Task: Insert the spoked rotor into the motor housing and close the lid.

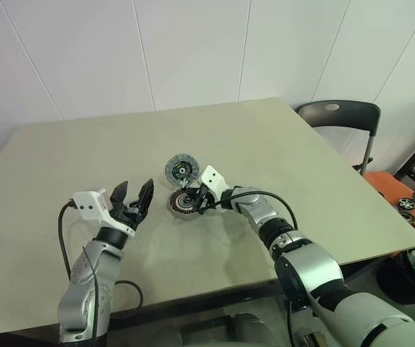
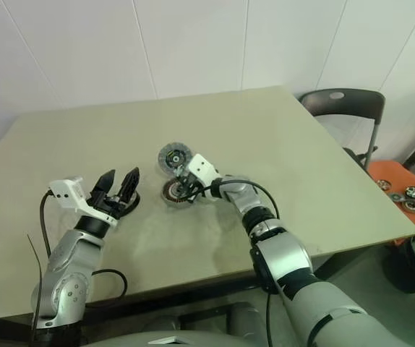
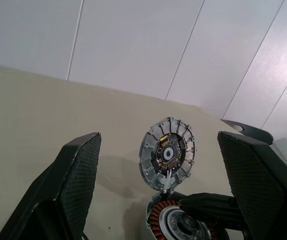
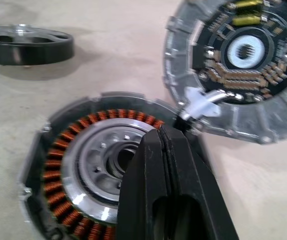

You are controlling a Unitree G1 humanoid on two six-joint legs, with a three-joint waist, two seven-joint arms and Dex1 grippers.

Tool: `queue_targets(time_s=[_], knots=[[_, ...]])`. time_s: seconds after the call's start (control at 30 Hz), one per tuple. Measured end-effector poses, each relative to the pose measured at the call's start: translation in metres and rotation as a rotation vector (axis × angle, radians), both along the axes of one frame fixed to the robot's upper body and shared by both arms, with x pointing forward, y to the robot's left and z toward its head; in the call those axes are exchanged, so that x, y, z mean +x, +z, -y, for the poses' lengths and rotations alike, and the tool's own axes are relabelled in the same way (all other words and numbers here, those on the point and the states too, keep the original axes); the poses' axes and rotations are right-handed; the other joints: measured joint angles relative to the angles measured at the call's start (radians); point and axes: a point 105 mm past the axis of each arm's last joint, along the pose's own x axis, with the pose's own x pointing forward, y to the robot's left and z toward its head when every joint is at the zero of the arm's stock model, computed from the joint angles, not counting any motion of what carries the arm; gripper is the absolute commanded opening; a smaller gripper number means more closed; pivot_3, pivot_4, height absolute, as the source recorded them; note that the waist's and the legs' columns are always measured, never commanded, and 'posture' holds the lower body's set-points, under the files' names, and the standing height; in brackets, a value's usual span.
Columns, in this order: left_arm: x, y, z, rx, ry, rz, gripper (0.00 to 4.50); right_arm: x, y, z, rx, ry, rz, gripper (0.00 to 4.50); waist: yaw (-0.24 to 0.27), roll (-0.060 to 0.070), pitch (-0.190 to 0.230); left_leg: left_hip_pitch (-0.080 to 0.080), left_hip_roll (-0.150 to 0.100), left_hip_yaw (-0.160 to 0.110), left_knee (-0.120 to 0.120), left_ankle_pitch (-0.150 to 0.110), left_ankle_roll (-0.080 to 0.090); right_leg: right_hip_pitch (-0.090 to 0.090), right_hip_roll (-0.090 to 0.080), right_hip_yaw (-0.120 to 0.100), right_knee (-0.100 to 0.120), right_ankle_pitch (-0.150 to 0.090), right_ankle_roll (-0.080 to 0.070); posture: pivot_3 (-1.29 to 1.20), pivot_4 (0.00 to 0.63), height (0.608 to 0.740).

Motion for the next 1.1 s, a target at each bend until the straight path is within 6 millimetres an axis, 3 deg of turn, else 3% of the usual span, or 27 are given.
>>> queue_targets(time_s=[0.77, 1.1], knots=[[0.001, -0.003, -0.001, -0.013, 0.007, -0.01, 3.99, -0.003, 0.0, -0.005, -0.008, 0.028, 0.008, 0.03, 0.0, 0.0, 0.0, 0.0, 0.0, 0.0, 0.0, 0.0, 0.0, 0.0, 0.0, 0.0, 0.0, 0.0, 0.0, 0.0, 0.0, 0.74], [0.001, -0.005, -0.002, -0.015, 0.012, -0.016, 3.99, -0.025, 0.001, -0.027, 0.049, 0.184, -0.08, 0.03, 0.001, 0.0, 0.0, 0.0, 0.0, 0.0, 0.0, 0.0, 0.0, 0.0, 0.0, 0.0, 0.001, 0.0, 0.0, 0.0, 0.0, 0.74]])
